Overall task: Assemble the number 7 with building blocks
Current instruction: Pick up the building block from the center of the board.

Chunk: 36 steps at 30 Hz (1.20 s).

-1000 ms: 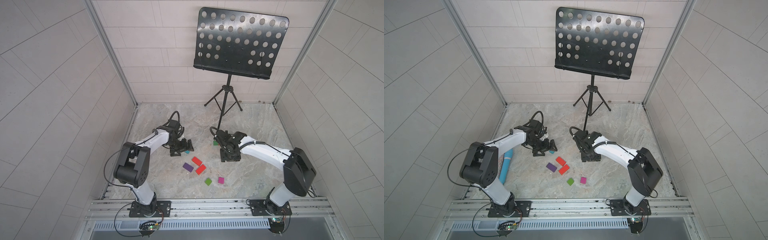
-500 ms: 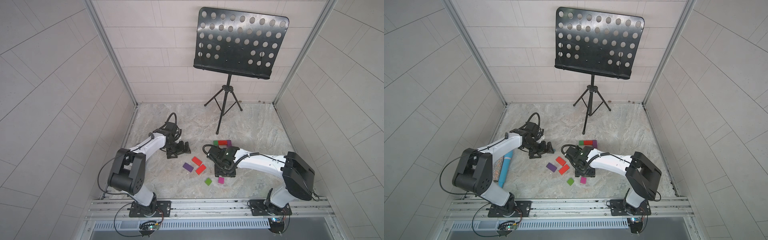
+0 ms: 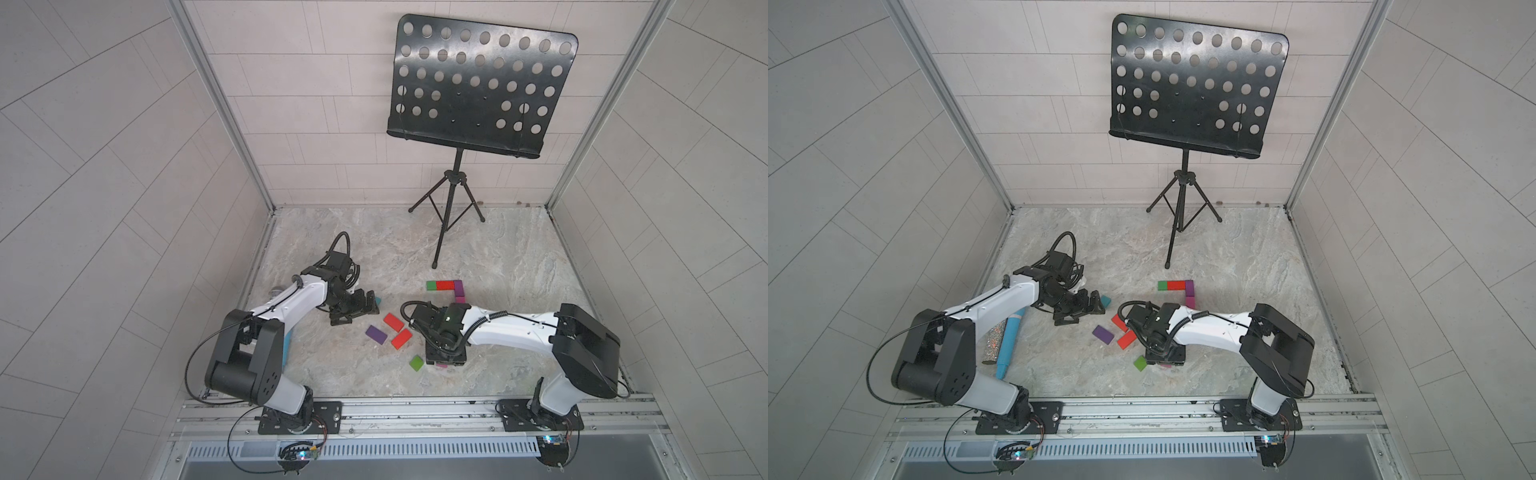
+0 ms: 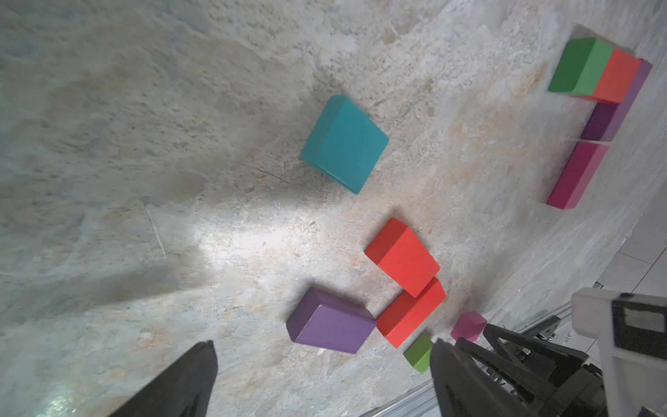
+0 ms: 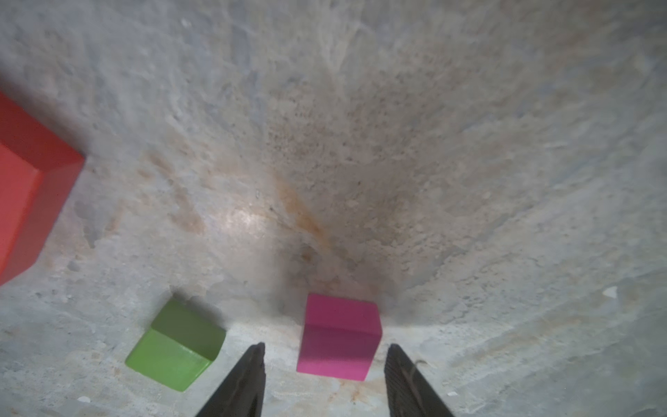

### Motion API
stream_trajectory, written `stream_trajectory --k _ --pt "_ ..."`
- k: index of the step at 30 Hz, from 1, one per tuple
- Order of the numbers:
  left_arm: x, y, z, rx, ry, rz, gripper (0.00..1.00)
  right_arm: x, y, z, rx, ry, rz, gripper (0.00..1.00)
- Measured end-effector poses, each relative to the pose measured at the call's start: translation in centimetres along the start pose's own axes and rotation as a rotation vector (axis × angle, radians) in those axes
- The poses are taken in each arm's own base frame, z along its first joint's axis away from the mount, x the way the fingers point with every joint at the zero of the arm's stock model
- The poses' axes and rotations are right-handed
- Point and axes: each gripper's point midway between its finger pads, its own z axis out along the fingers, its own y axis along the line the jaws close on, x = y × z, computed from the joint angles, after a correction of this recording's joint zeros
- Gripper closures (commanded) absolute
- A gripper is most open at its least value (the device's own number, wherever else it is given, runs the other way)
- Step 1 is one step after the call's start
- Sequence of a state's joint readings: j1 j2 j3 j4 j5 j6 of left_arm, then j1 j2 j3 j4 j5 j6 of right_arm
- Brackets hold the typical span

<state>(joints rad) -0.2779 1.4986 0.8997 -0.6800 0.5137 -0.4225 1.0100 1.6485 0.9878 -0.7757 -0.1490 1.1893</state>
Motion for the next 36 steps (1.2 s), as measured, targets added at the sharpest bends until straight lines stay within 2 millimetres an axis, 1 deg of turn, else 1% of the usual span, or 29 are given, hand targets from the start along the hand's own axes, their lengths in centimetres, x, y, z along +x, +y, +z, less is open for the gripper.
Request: stream_trajectory --k 6,8,15,18,21,23,25,28,30,31,33,36 --pt "-0.1 0.0 0.0 0.003 -0.006 -0.001 0.0 0.3 0.0 0.9 0.016 0.028 0.0 0.52" --pt "-0.2 -0.1 0.0 0.005 -0.009 0.0 0.0 0.4 -0.1 1.2 0.023 0.038 0.001 0.56" --pt "-0.2 -0.1 0.0 0.007 -0.011 0.0 0.0 0.2 -0.2 1.2 0.02 0.043 0.004 0.7" --pt "-0.2 -0.1 0.1 0.006 -0.011 -0.001 0.0 0.1 -0.3 1.2 0.023 0.044 0.002 0.71" --pt "-0.2 -0.1 0.1 0.006 -0.011 -0.001 0.0 -0.4 -0.9 0.9 0.042 0.03 0.005 0.71" --pt "-0.2 -0.1 0.1 0.006 -0.011 -0.001 0.0 -1.1 -1.5 0.2 0.052 0.012 0.014 0.71" --pt "-0.2 -0.1 0.1 0.006 -0.011 -0.002 0.0 -2.6 -1.9 -1.3 0.041 -0.025 0.028 0.71" --pt "-0.3 -0.1 0.0 0.008 -0.012 -0.006 0.0 -5.6 -2.7 -4.5 -0.005 -0.108 0.064 0.71" --pt "-0.4 -0.2 0.0 0.01 -0.015 -0.006 0.0 -7.6 -4.1 -6.4 -0.029 -0.162 0.097 0.72" --pt "-0.4 -0.3 0.0 0.011 -0.017 -0.006 0.0 -8.3 -4.9 -6.9 -0.032 -0.18 0.112 0.71" --pt "-0.5 -0.3 0.0 0.015 -0.018 -0.006 0.0 -9.6 -6.9 -7.6 -0.016 -0.203 0.136 0.71" --pt "-0.5 -0.4 0.1 0.018 -0.017 -0.009 0.0 -10.6 -8.8 -7.5 0.025 -0.201 0.131 0.71"
